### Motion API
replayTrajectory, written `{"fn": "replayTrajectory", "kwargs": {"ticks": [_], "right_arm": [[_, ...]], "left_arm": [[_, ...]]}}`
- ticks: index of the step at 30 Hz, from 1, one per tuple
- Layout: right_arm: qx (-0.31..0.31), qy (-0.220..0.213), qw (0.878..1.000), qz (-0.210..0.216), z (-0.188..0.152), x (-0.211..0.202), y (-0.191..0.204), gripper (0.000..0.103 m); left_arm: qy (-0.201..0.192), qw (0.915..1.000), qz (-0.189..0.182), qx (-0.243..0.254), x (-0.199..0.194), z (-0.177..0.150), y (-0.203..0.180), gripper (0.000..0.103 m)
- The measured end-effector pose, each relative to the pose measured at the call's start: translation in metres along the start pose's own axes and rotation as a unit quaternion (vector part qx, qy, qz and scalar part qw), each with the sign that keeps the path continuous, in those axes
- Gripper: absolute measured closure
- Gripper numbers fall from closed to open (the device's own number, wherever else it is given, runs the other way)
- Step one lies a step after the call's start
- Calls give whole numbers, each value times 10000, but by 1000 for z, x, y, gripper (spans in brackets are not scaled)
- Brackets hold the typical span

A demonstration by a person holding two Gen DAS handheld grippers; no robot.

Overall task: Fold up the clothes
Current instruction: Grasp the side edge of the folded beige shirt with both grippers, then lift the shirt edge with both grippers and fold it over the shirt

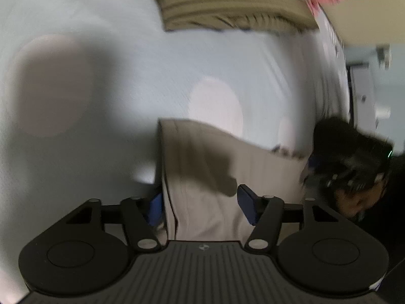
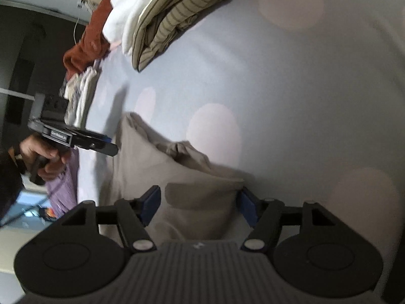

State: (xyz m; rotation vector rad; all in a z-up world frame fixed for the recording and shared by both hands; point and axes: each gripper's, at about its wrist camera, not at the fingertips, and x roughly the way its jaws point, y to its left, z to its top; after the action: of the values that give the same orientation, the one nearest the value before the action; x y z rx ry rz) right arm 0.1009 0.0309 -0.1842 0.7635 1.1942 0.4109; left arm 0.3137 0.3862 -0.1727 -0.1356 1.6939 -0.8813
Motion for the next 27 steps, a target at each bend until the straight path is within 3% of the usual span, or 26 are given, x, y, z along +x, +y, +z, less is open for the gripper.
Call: {"fn": "replayTrajectory", "kwargs": {"ticks": [1, 2, 3, 5, 7, 9, 13, 21, 27], "right_arm": [[87, -20, 9999, 71, 1, 1, -1, 31], [87, -10, 9999, 147, 1, 2, -1, 30], [86, 0, 9997, 224, 2, 4, -1, 30], [38, 37, 9994, 343, 4, 9, 0, 34], [-50, 90, 9990, 429, 6, 14, 2, 66], [35, 192, 9988, 452, 8, 20, -2, 82], [150, 253, 9978, 600, 12, 20, -4, 91], [-9, 71, 9921, 1251, 21, 11, 9, 93], [-495, 19, 9817, 1837, 25, -17, 33, 93]], "left_arm": [[-69, 10000, -4, -61, -1, 0, 2, 69], [-117, 9999, 33, -56, 1, 0, 2, 88], [-118, 9999, 45, -26, 5, 0, 0, 98], [-73, 10000, 12, 34, 13, -1, -6, 99], [-83, 9999, -46, 58, 18, 0, -10, 99], [-121, 9999, -76, -13, 19, -3, -12, 99], [-292, 9996, -42, -46, 12, -10, -15, 100], [-1034, 9941, -142, -304, -48, -49, -26, 101], [-1805, 9825, -338, -310, -89, -100, -57, 101]]}}
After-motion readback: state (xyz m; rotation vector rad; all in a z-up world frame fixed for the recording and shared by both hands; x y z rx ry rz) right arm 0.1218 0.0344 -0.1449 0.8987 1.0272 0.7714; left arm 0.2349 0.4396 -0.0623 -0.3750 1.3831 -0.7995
